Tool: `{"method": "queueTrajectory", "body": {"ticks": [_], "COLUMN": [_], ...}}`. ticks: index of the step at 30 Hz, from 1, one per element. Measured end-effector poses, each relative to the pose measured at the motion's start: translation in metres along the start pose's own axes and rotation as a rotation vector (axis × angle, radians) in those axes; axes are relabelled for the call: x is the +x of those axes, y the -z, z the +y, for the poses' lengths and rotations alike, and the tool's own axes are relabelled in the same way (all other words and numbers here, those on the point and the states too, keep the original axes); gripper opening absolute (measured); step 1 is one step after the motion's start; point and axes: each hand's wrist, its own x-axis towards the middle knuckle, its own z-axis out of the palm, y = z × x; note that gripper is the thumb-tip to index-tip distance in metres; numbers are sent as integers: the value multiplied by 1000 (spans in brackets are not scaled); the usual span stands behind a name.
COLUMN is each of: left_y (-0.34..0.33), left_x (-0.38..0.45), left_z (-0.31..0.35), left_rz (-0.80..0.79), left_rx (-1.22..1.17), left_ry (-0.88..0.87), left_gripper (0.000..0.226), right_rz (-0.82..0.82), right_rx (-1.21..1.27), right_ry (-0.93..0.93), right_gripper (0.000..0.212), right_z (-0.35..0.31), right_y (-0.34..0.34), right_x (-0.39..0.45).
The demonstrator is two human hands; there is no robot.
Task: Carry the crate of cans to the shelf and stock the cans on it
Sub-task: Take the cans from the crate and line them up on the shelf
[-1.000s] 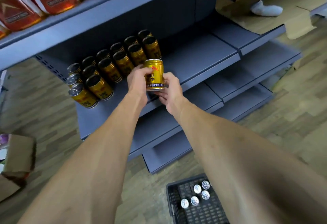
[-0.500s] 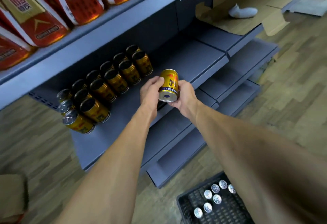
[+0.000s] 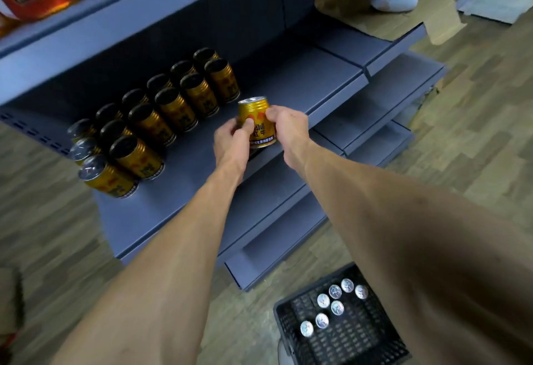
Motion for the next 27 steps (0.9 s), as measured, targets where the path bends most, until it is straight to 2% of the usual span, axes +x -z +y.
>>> {"method": "queueTrajectory", "body": {"ticks": [5,8,10,15,19,22,25,27], "left_y": [33,62,80,106,120,124,126,129], "left_x": [8,15,18,16,19,17,13,14], "left_z": [-14,-33,-45,-61,-61,-58,-61,-62], "left_rz": [231,327,385,519,649,806,983,1021], "left_rx": [40,98,130,224,280,291,182,144], "left_ry": [-61,-62,-87,-123,-78,30,147,160], "left_gripper": [20,33,31,30,9,15,21,26], "right_rz": [-110,-144,-185,-279,-310,-352,-348,-335], "right_rx": [-109,-150,-172,-268,-351,-381,-413,-437], "right_ry": [59,100,121,180,211,221,235,228], "right_gripper": [30,43,50,49,50,43,49,50], "right_z": [28,42,50,67,70,70,74,75], "right_y": [-43,-78,-99,-137,-153,-161,-166,-168], "right_x": [5,4,1,-3,-2,-7,-8,-5]}}
